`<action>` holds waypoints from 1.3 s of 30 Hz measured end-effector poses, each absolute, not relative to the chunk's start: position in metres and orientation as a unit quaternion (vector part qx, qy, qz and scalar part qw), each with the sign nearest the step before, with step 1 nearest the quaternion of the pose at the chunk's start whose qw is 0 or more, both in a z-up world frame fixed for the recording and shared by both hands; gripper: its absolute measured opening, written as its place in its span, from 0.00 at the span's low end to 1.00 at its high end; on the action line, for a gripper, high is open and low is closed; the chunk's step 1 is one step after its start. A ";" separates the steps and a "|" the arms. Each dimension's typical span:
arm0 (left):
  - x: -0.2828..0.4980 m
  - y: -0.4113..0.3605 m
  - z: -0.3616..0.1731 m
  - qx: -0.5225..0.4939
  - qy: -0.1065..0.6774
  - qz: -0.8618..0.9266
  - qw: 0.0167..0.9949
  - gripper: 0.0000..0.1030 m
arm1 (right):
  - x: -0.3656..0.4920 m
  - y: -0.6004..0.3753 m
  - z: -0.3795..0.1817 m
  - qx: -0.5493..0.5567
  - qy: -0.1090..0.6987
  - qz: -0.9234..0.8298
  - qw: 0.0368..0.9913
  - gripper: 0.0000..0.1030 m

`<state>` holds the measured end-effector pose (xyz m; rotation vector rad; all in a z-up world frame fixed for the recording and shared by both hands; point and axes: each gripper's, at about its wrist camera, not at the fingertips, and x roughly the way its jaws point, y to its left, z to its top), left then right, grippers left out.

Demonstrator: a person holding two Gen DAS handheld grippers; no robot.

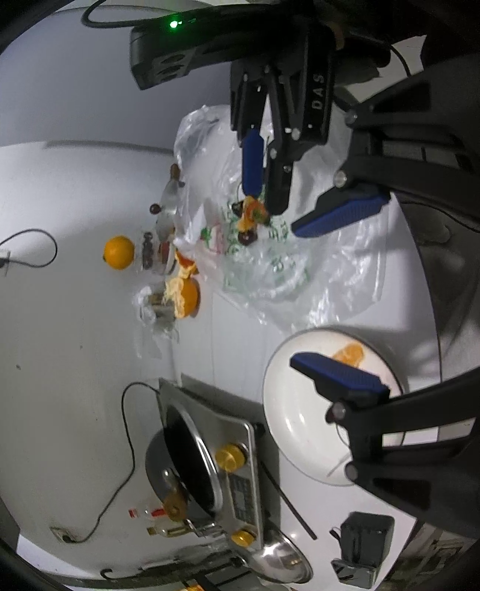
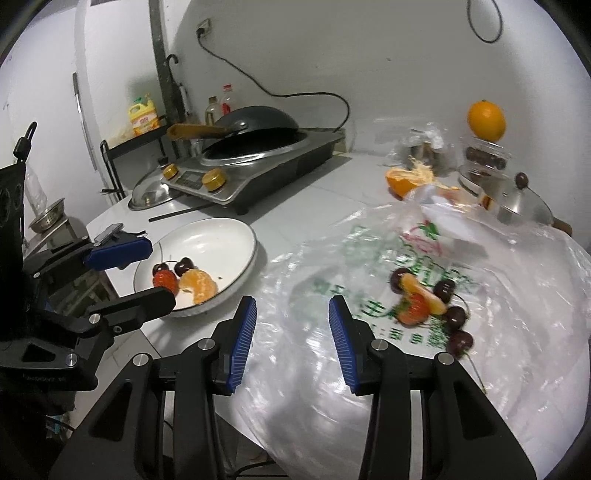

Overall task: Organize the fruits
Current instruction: 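Move both open tools back over the plastic bag of fruit, then close the right tool on a dark cherry by its stem end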

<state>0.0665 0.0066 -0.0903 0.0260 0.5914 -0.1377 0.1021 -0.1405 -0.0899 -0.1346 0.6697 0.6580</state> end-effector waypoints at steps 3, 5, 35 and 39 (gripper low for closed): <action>0.070 -0.008 -0.089 0.021 0.293 -0.076 0.953 0.64 | 0.103 -0.155 -0.091 -0.057 0.322 0.310 0.893 0.42; 0.072 -0.015 -0.089 0.026 0.294 -0.080 0.952 0.64 | 0.105 -0.165 -0.093 -0.052 0.322 0.305 0.895 0.42; 0.116 -0.098 -0.109 0.053 0.329 -0.122 0.935 0.64 | 0.136 -0.255 -0.116 -0.044 0.337 0.249 0.907 0.42; 0.126 -0.102 -0.114 0.049 0.335 -0.124 0.933 0.64 | 0.146 -0.254 -0.119 -0.051 0.341 0.253 0.904 0.42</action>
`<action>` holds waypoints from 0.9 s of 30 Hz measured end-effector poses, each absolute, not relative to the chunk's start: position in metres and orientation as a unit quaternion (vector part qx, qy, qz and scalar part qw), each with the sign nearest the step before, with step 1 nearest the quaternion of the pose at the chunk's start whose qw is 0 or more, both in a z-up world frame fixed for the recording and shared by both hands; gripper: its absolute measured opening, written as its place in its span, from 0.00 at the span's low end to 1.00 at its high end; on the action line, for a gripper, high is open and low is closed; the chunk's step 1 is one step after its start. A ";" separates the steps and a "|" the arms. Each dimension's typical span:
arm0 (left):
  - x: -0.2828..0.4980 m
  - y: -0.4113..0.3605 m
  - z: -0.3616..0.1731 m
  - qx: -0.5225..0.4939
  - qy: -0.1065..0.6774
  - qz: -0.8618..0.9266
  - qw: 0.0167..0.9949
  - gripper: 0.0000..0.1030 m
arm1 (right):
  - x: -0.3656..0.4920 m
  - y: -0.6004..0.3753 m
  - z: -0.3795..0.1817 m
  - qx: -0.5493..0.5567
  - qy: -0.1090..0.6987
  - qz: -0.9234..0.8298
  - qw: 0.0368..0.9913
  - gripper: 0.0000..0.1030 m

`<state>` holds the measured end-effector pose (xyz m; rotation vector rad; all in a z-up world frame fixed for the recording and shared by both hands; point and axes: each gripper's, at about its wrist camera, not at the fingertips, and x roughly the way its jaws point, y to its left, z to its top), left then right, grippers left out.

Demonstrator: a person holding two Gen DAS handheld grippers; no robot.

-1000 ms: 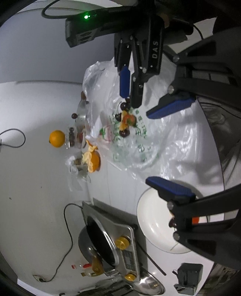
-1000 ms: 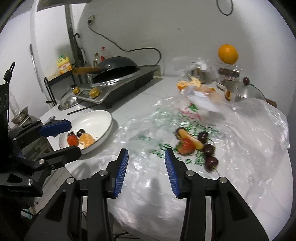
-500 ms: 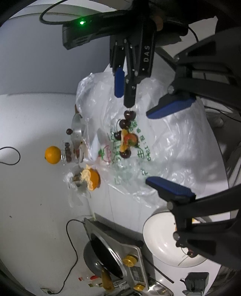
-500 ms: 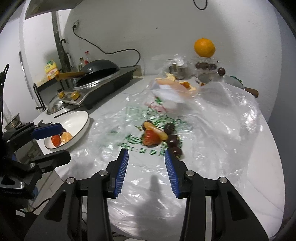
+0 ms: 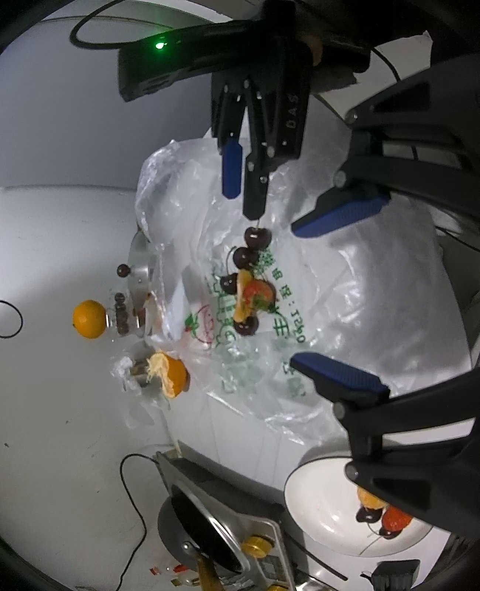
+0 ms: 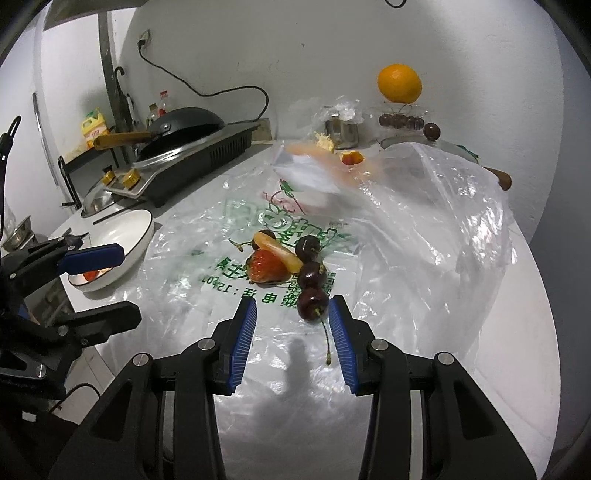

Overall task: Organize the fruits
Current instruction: 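Close the right tool on a dark cherry by its stem end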

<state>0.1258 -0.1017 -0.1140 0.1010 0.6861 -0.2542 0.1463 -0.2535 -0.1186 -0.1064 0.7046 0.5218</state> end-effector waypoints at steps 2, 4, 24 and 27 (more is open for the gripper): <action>0.131 -0.102 -0.116 0.048 0.338 -0.125 0.932 0.64 | 0.152 -0.253 -0.121 -0.055 0.344 0.254 0.902 0.42; 0.136 -0.103 -0.119 0.045 0.342 -0.126 0.930 0.64 | 0.158 -0.253 -0.123 -0.058 0.347 0.256 0.900 0.42; 0.188 -0.102 -0.145 0.033 0.372 -0.123 0.919 0.64 | 0.201 -0.239 -0.152 -0.093 0.393 0.272 0.873 0.38; 0.193 -0.103 -0.147 0.035 0.375 -0.122 0.918 0.64 | 0.203 -0.238 -0.156 -0.098 0.402 0.276 0.867 0.37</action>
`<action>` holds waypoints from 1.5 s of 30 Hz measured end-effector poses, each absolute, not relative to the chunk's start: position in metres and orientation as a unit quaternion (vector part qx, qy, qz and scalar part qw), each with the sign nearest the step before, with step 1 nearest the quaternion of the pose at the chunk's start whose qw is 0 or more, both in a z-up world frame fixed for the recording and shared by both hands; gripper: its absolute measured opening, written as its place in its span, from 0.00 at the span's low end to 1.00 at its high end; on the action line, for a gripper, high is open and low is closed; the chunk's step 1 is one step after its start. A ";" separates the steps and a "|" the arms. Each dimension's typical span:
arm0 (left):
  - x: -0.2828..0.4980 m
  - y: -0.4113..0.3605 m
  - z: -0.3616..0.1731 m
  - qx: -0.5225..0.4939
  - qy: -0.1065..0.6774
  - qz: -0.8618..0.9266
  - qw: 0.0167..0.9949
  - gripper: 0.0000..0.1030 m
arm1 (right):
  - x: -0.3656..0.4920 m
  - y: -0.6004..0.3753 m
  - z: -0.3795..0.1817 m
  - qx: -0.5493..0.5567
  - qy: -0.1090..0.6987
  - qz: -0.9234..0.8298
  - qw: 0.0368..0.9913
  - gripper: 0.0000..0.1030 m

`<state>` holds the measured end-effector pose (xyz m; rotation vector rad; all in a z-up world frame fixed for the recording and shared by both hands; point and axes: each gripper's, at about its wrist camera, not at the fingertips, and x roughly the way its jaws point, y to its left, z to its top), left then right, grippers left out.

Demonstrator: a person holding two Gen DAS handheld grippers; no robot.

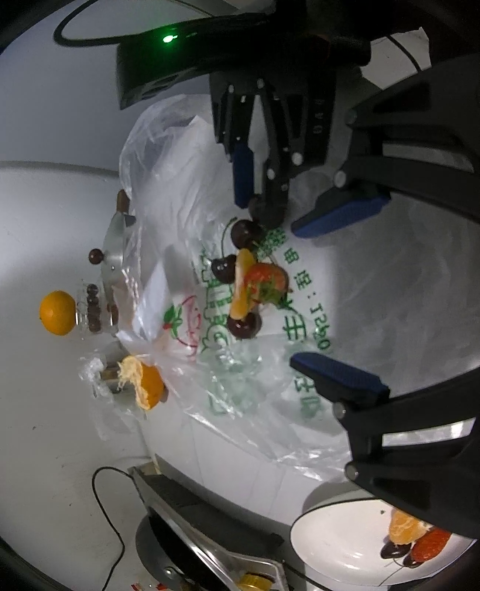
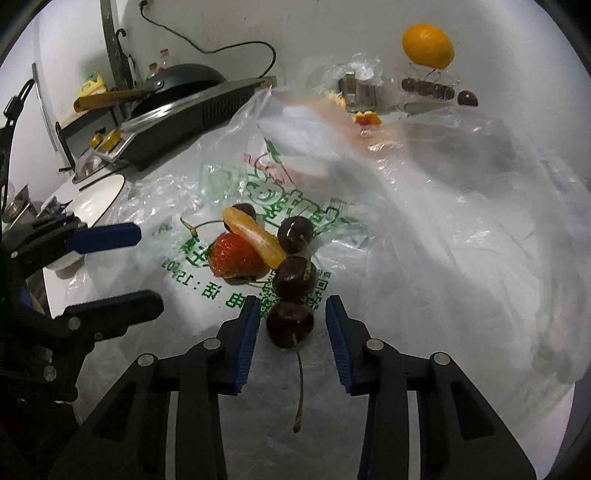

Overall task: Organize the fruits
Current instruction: 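Close the right tool on a dark cherry by its stem end, then grasp a red strawberry with the left tool while the right tool holds its cherry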

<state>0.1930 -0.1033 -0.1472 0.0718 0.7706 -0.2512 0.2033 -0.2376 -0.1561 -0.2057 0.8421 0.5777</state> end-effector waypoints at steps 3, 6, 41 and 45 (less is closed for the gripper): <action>0.199 -0.105 -0.148 0.038 0.376 -0.121 0.918 0.64 | 0.205 -0.236 -0.158 -0.104 0.408 0.279 0.863 0.31; 0.207 -0.108 -0.149 0.043 0.380 -0.122 0.916 0.64 | 0.204 -0.234 -0.159 -0.112 0.406 0.279 0.863 0.27; 0.254 -0.120 -0.169 0.009 0.417 -0.164 0.894 0.35 | 0.210 -0.265 -0.150 -0.056 0.396 0.286 0.871 0.27; 0.252 -0.119 -0.168 0.011 0.413 -0.161 0.896 0.31 | 0.211 -0.265 -0.151 -0.057 0.396 0.286 0.871 0.27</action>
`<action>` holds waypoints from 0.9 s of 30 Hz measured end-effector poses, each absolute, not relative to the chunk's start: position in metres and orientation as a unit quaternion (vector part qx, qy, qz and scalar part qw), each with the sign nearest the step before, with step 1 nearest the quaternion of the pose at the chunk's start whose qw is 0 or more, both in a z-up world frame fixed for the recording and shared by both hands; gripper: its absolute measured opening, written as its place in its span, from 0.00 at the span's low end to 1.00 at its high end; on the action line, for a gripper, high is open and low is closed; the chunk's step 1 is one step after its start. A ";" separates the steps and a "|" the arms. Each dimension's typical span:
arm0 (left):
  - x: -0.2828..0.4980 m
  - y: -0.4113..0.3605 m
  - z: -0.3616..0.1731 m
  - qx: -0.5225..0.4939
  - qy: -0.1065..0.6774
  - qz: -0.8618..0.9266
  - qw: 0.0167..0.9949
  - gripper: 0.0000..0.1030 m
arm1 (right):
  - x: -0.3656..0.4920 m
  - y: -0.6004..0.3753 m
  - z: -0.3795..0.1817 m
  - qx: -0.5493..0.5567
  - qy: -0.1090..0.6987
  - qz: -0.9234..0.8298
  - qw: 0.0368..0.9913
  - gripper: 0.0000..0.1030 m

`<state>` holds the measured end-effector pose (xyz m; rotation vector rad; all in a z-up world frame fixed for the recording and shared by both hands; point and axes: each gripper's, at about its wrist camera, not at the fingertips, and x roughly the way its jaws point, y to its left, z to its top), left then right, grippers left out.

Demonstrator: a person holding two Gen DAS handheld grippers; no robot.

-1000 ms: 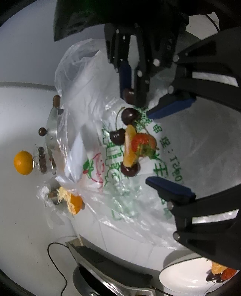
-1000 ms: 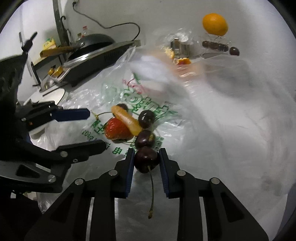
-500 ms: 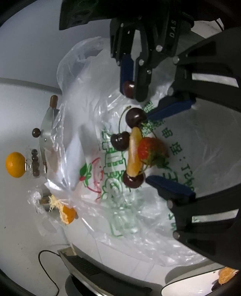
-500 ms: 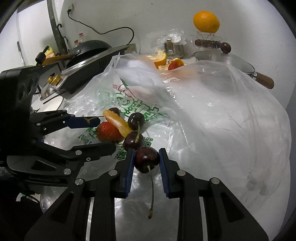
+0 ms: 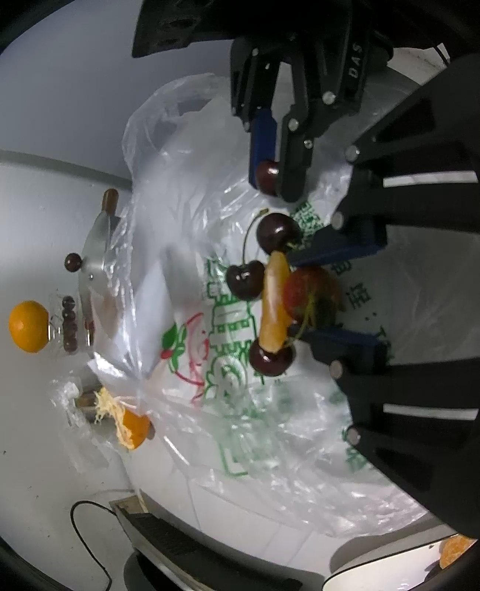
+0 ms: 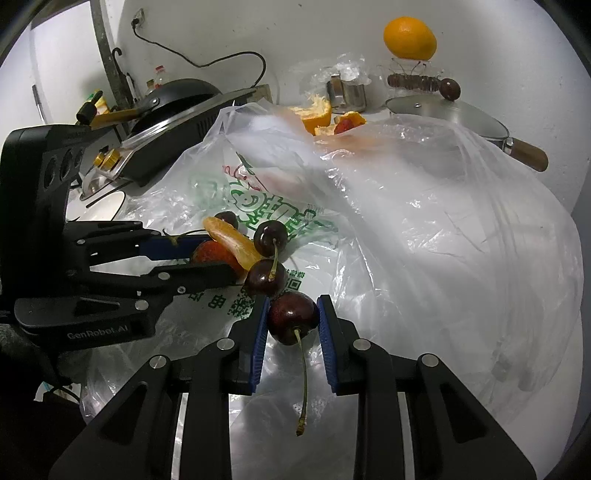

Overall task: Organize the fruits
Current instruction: 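Grasp a red strawberry with the left tool while the right tool holds its cherry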

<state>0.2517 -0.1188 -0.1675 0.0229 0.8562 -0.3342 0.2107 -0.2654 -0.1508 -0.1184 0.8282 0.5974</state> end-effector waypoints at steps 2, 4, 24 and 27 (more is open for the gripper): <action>0.249 -0.119 -0.167 0.011 0.411 -0.162 0.897 0.31 | 0.210 -0.265 -0.151 -0.057 0.396 0.285 0.871 0.27; 0.245 -0.120 -0.165 0.015 0.410 -0.163 0.897 0.31 | 0.210 -0.265 -0.151 -0.060 0.395 0.283 0.872 0.27; 0.202 -0.118 -0.138 0.026 0.384 -0.172 0.907 0.31 | 0.185 -0.264 -0.132 -0.075 0.374 0.270 0.884 0.27; 0.195 -0.119 -0.134 0.029 0.380 -0.173 0.908 0.31 | 0.180 -0.263 -0.128 -0.076 0.370 0.270 0.885 0.27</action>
